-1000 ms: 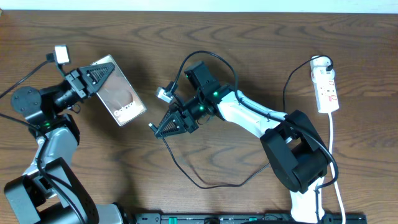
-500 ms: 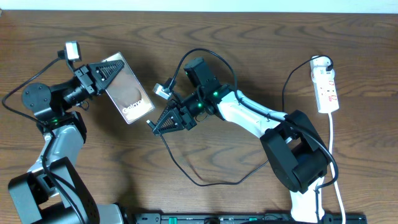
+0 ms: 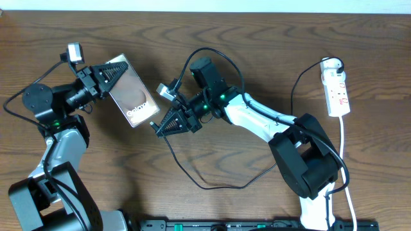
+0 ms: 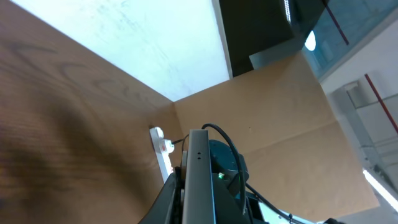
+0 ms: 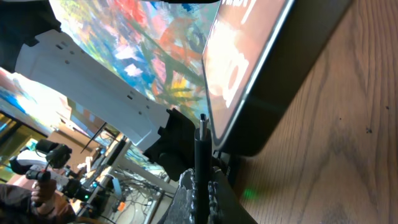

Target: Plug charger to phone and switch on socket

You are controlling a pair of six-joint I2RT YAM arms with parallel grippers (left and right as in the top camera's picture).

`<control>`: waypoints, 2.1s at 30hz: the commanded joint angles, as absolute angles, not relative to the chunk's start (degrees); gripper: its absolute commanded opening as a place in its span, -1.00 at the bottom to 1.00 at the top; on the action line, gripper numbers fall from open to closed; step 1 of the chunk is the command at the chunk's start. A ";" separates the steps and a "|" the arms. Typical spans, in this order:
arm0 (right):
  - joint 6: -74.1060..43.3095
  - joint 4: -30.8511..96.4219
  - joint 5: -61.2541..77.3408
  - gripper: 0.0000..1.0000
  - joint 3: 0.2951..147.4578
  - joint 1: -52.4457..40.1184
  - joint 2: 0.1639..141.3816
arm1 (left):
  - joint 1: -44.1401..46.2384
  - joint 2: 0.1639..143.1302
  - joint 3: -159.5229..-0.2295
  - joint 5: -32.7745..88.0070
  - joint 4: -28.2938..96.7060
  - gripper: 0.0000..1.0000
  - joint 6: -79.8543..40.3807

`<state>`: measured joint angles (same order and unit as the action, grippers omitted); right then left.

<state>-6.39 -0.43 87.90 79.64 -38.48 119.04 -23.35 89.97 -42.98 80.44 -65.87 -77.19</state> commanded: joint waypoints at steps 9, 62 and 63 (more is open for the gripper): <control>-7.94 -1.30 87.29 -0.97 80.34 -39.11 119.00 | -23.44 89.12 -43.83 79.18 -65.84 -0.85 -73.84; -15.86 -5.56 81.82 -0.98 80.34 -39.79 118.98 | -24.62 89.12 -43.72 75.79 -65.84 -0.85 -70.50; -15.86 -5.56 81.80 -0.97 80.34 -39.79 118.98 | -24.99 89.12 -43.72 75.88 -65.84 -0.85 -70.50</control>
